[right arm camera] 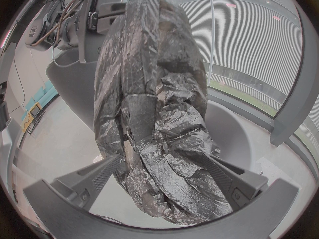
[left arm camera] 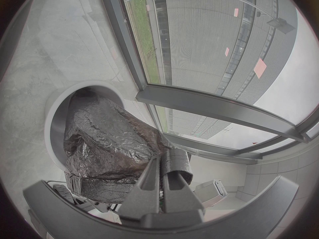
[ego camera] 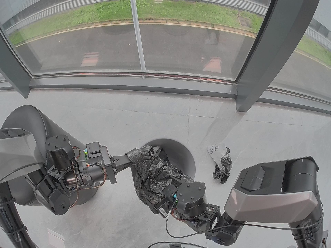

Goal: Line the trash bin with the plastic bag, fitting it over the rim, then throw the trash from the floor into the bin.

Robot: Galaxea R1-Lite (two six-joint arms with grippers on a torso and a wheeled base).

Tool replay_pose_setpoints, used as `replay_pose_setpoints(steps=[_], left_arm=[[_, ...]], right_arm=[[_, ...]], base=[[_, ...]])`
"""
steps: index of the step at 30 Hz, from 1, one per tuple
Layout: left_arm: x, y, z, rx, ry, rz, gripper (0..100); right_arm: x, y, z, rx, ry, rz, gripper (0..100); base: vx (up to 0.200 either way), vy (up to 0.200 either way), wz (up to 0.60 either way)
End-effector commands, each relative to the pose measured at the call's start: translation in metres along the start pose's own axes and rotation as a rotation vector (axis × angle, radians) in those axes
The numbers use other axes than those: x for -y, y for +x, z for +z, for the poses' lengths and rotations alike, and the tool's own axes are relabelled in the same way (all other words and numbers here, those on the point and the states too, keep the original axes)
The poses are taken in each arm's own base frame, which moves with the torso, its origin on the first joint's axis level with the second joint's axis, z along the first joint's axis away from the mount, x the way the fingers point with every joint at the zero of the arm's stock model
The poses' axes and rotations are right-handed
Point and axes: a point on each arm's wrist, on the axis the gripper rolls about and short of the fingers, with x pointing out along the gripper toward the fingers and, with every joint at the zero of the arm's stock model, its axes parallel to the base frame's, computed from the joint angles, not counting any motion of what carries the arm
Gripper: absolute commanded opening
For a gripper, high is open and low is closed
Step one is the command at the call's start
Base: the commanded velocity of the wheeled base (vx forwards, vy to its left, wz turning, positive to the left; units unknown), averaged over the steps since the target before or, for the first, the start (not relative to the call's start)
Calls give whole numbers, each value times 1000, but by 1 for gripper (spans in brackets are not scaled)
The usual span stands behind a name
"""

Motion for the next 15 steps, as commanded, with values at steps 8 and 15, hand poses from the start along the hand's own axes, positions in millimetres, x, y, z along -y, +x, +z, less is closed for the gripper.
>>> replay_pose_setpoints(steps=[8, 15], left_arm=[[0, -1, 0, 1, -2, 2, 0], [0, -1, -1, 0, -2, 1, 0]], right_arm=[[12, 23, -9, -2, 16, -92, 100], [23, 22, -4, 54, 9, -125, 100]], base=[[0, 0, 0], [0, 0, 0]])
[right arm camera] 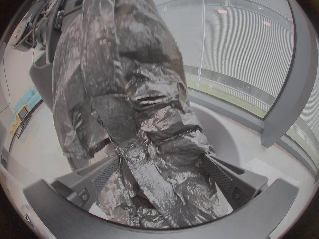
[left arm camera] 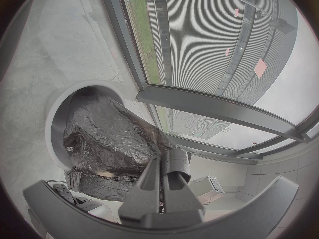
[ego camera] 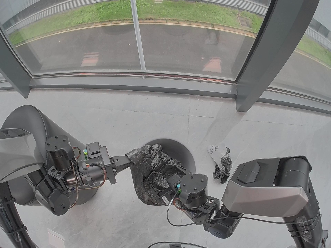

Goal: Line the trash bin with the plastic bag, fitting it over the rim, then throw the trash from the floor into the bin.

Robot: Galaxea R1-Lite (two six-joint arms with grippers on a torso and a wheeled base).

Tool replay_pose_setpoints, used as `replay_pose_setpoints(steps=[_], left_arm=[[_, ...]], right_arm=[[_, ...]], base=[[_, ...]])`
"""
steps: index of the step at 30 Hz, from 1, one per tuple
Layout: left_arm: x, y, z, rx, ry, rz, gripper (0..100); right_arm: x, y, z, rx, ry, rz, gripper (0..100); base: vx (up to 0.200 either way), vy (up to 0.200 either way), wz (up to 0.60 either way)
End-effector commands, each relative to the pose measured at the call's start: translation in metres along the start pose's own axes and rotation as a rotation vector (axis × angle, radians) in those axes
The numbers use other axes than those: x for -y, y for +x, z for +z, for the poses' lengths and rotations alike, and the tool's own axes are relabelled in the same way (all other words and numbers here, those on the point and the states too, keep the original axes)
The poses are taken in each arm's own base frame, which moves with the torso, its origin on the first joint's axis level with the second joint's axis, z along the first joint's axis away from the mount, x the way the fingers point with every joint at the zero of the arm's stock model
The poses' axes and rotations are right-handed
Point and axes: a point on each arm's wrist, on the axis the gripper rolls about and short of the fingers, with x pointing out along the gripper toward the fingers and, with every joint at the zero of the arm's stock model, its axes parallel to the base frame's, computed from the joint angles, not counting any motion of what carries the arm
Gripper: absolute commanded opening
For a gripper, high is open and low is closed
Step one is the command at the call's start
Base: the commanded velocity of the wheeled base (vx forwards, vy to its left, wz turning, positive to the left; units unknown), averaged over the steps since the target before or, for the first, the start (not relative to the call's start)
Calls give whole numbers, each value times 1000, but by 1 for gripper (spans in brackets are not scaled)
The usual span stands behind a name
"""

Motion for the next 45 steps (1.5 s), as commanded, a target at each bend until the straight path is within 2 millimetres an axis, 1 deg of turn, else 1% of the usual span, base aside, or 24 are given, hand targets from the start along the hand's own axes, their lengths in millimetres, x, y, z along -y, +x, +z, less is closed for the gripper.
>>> replay_pose_setpoints(steps=[1, 9, 16, 17, 24, 31, 36, 37, 40, 43, 44, 45], left_arm=[[0, 0, 0, -1, 0, 0, 0], [0, -1, 0, 0, -1, 1, 0], [0, 0, 0, -1, 0, 0, 0], [0, 0, 0, -1, 0, 0, 0], [0, 0, 0, -1, 0, 0, 0], [0, -1, 0, 0, 1, 0, 0], [2, -1, 0, 2, 6, -4, 0], [3, -1, 0, 2, 7, -5, 0], [2, -2, 0, 3, 6, -3, 0], [2, -2, 0, 3, 6, -3, 0], [2, -2, 0, 3, 6, -3, 0], [2, -2, 0, 3, 6, -3, 0]], right_arm=[[3, 0, -1, 15, -3, -8, 100], [6, -7, -2, 53, -33, -20, 100], [15, -12, -7, 60, -47, -42, 100], [15, -13, -8, 59, -48, -42, 0], [17, -17, -11, 62, -44, -44, 0], [21, -26, -14, 46, -38, -45, 0], [7, -35, -6, 66, 2, 0, 0], [1, -38, 0, 83, 7, 17, 0], [-4, -43, 6, 100, 2, 35, 0], [-5, -45, 8, 105, 0, 38, 0], [-5, -44, 7, 102, -4, 37, 100], [-6, -43, 7, 103, -3, 37, 100]], base=[[0, 0, 0], [0, 0, 0], [0, 0, 0], [0, 0, 0], [0, 0, 0], [0, 0, 0], [0, 0, 0], [0, 0, 0], [0, 0, 0], [0, 0, 0], [0, 0, 0], [0, 0, 0]])
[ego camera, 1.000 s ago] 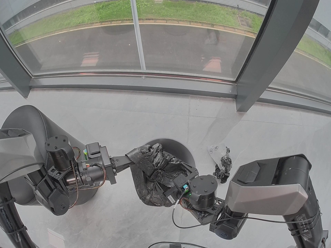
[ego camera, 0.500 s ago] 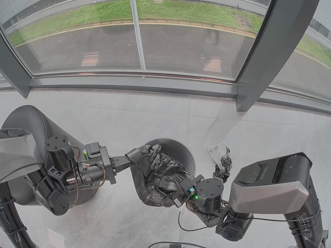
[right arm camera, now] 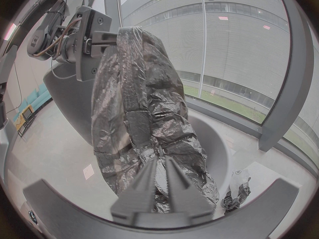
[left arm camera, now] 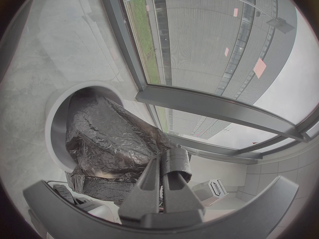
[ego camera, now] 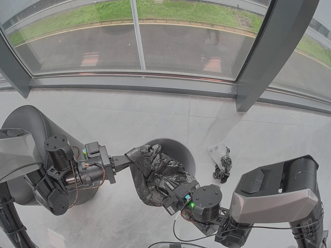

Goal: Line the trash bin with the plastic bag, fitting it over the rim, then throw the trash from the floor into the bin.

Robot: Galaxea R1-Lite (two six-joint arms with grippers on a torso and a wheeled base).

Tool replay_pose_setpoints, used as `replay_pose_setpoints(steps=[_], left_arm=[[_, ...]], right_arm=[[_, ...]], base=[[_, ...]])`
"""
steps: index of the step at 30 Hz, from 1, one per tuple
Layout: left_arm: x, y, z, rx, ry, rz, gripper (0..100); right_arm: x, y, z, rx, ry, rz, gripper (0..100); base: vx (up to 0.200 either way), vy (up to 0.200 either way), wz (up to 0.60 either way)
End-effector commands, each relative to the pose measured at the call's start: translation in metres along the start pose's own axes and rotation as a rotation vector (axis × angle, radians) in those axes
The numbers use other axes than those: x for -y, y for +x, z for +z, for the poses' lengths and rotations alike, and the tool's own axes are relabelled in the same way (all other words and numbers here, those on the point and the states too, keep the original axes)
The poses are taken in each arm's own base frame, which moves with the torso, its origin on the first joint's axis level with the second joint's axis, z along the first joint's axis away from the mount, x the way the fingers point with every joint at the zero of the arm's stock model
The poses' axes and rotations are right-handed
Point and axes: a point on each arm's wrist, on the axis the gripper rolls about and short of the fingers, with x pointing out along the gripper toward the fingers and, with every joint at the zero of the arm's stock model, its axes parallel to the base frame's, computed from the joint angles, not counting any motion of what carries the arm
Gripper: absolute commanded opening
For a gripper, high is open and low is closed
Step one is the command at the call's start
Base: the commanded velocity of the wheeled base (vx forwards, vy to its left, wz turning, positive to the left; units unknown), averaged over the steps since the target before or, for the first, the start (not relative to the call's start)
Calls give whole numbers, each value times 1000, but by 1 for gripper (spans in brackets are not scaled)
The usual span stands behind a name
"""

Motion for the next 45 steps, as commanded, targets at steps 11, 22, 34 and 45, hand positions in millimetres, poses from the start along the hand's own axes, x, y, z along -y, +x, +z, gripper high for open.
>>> replay_pose_setpoints(steps=[11, 22, 34, 45], left_arm=[[1, 0, 0, 1, 1, -1, 0], [0, 0, 0, 2, 0, 1, 0], [0, -1, 0, 3, 0, 2, 0], [0, -1, 0, 2, 3, 0, 0]], right_arm=[[-5, 11, 7, 51, 15, -5, 100], [-7, 17, -2, 38, 10, -8, 100], [-9, 40, -13, 57, -26, -35, 100], [16, 52, -12, 60, -13, -146, 100]], base=[[0, 0, 0], [0, 0, 0], [0, 0, 0], [0, 0, 0]])
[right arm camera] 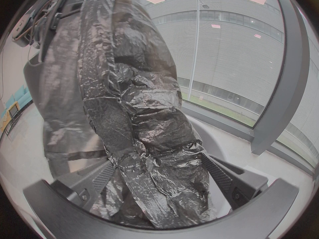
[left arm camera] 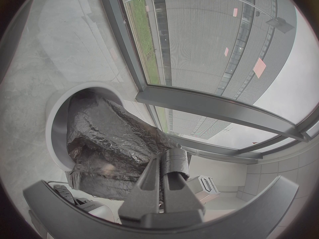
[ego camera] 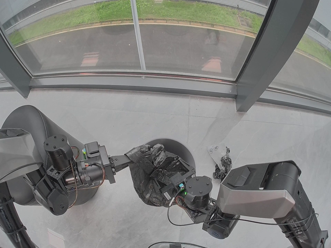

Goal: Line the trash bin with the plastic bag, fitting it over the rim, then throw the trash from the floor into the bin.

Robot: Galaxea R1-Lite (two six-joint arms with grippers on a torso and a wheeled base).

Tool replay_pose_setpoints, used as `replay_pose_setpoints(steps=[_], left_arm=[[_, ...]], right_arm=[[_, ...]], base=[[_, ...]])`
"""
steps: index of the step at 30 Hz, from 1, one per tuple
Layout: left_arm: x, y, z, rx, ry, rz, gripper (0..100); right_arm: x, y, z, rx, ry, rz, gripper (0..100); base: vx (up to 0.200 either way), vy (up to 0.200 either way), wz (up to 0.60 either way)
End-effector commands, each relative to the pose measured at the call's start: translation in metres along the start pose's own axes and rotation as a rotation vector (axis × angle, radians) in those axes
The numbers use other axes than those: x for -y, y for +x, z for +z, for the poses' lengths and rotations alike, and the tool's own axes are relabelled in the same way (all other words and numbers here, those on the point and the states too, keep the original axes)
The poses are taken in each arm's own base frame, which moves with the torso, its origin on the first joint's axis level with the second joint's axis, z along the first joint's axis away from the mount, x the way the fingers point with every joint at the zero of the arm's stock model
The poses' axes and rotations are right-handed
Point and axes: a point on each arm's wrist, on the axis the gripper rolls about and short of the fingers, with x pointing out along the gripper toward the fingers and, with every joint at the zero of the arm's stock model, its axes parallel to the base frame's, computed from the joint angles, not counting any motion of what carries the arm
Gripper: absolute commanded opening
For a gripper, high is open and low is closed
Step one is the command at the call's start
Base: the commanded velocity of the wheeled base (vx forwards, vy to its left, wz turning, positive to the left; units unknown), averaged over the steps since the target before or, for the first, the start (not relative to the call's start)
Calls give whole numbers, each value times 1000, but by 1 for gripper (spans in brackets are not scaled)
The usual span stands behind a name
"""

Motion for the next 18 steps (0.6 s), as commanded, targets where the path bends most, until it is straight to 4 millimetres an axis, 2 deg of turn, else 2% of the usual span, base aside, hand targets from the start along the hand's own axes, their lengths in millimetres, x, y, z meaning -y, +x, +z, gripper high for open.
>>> replay_pose_setpoints(steps=[1, 16, 17, 18], left_arm=[[0, 0, 0, -1, -1, 0, 0], [0, 0, -1, 0, -3, 2, 0], [0, 0, -1, 0, -3, 2, 0], [0, 0, -1, 0, -3, 2, 0]], right_arm=[[9, 4, 1, 10, 8, -27, 100], [15, -8, 10, 5, 8, -27, 100], [14, -11, 10, -1, 4, -23, 0], [14, -12, 10, -4, 4, -20, 0]], base=[[0, 0, 0], [0, 0, 0], [0, 0, 0], [0, 0, 0]])
